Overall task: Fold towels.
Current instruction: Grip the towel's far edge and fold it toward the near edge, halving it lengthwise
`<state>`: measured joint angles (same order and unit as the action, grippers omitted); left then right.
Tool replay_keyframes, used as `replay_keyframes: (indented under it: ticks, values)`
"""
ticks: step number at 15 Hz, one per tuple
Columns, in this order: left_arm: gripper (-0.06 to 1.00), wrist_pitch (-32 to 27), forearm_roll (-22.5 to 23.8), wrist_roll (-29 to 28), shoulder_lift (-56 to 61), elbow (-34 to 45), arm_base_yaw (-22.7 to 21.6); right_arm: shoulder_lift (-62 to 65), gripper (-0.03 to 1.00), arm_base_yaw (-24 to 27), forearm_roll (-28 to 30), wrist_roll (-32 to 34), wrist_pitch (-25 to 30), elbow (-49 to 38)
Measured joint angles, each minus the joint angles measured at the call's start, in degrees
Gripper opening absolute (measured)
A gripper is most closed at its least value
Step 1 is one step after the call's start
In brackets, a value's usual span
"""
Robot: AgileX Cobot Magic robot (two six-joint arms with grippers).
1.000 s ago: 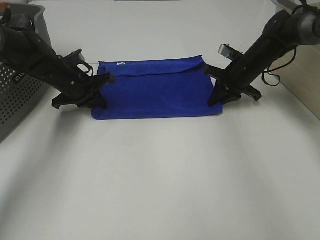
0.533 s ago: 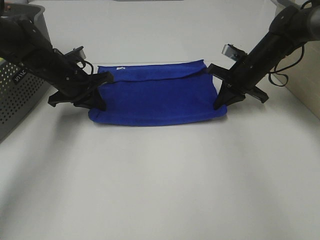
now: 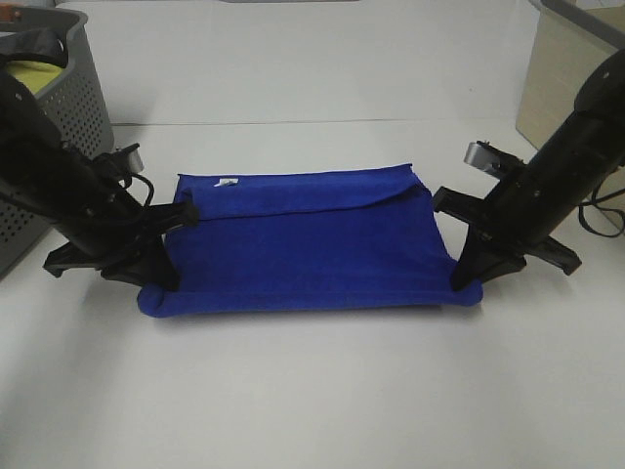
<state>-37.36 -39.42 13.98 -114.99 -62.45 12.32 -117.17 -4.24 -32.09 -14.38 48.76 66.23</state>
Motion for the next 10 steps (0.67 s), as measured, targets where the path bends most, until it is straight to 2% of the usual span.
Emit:
replay_keyframes:
  ticks: [5, 9, 10]
  values:
    - [0.02, 0.46, -0.29, -0.06, 3.44, 0.0, 0.11, 2.23, 0.0, -0.11, -0.11, -1.49, -0.46, -0.46]
    - [0.02, -0.92, 0.0, -0.92, 2.98, -9.8, -0.92, 0.97, 0.0, -0.11, 0.11, -1.83, 0.29, 10.08]
    - [0.02, -0.92, -0.06, -1.6, 0.86, -14.38, -0.92, -0.74, 0.0, -0.11, 0.11, -1.78, 0.69, 13.52]
